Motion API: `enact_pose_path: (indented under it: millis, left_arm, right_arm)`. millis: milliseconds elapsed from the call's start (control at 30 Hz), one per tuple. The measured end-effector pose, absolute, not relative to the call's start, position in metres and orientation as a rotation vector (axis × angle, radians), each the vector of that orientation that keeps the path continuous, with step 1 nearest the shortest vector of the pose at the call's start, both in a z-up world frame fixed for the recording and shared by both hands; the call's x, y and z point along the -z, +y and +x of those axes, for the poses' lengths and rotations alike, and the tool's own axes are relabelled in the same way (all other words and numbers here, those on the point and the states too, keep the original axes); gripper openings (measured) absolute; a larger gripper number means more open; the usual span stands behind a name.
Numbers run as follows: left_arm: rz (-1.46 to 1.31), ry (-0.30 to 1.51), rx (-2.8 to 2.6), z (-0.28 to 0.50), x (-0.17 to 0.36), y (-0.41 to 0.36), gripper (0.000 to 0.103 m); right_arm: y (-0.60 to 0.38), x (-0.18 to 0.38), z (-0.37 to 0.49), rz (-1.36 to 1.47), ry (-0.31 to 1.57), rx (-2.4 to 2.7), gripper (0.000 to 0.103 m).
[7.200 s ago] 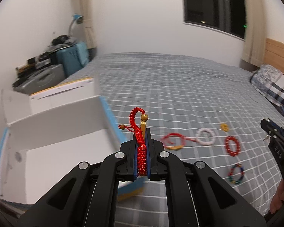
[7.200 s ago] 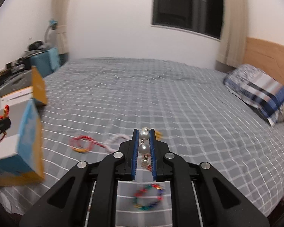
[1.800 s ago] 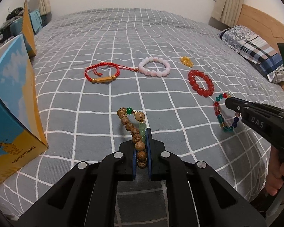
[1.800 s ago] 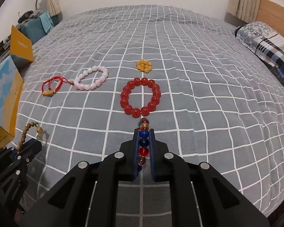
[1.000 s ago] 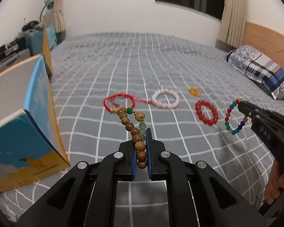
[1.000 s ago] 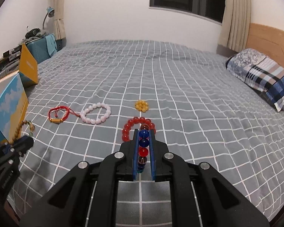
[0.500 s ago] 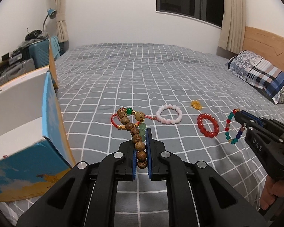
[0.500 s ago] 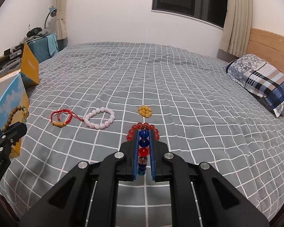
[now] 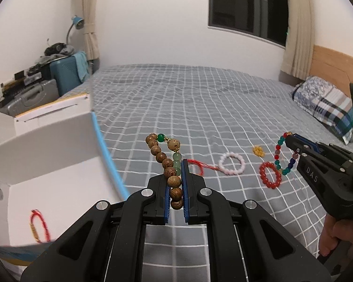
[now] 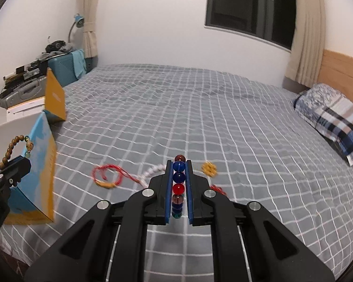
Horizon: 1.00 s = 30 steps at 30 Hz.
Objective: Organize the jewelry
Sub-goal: 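Carry both bead bracelets over the white box with both tools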
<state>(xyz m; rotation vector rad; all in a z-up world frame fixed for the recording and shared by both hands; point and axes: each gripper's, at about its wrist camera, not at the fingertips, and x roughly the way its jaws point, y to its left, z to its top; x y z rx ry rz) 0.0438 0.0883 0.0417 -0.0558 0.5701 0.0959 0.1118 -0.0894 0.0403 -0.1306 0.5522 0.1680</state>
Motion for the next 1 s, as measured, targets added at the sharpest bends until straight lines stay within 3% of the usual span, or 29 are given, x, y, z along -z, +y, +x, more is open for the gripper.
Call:
enact_pose_path:
  millis: [467, 1000]
  left_arm:
    - [-0.081, 0.553, -0.266, 0.012, -0.073, 0.188, 0.008]
    - [-0.16, 0.626, -0.427, -0.039, -0.051, 0.292, 0.008]
  right_arm:
    - [0.023, -0.076, 0.099, -0.191, 0.479, -0.315, 0.009]
    - [0.174, -0.074, 0.045, -0.284, 0.473, -0.548, 0.009]
